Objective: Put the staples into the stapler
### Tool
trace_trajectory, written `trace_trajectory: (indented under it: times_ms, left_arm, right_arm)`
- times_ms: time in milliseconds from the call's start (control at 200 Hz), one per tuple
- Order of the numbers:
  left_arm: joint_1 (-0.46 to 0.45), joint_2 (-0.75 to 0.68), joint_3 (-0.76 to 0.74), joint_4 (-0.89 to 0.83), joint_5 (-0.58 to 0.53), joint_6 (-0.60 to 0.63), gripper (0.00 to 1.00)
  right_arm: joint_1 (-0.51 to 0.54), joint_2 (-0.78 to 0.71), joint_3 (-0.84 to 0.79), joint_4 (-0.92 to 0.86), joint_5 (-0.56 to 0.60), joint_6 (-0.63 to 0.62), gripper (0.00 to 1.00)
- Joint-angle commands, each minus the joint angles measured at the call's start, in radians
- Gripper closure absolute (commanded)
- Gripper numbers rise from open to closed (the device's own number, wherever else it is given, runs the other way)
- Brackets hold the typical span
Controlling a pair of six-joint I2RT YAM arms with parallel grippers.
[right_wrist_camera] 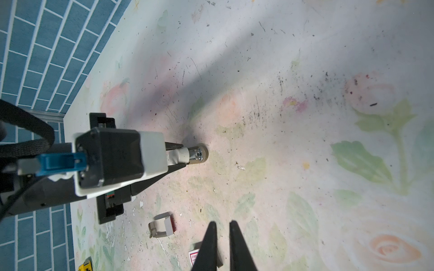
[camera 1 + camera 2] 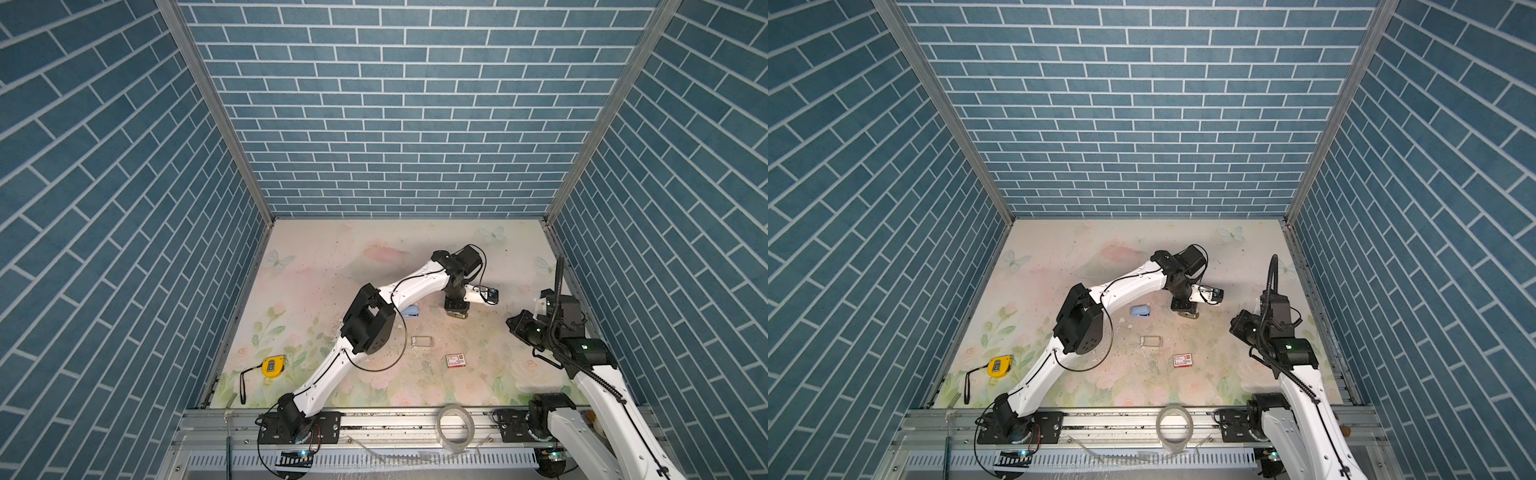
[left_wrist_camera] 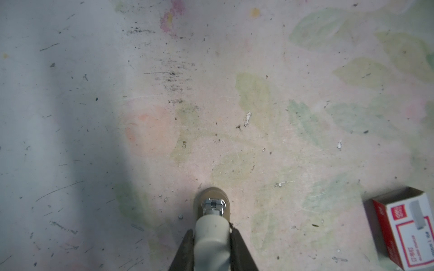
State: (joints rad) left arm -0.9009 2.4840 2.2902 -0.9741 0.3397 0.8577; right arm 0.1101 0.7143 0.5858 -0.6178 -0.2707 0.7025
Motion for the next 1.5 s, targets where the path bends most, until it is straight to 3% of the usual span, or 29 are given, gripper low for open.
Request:
trace_trajectory:
  times_ms: [0,125,645,1495]
  left_arm:
    - [-0.004,0.041,0.019,-0.029,-0.013,0.01,0.96]
    - [-0.005,0.058,0.025,-0.048,-0.03,0.013,1.0]
    - [-0.036,0.162,0.092,-0.178,-0.178,0.058,1.0]
    - [-0.049,0.261,0.176,-0.422,-0.177,0.072,1.0]
  right_arm:
    - [-0.002,-0.014,-0.021,-0.028,0.016,0.014,0.87]
    - [-0.003,-0.015,-0.035,-0.018,0.012,0.018,0.87]
    - [-0.002,-0.019,-0.053,0.003,0.007,0.026,0.88]
    - [-0.003,-0.071,-0.091,0.007,0.021,0.051,0.89]
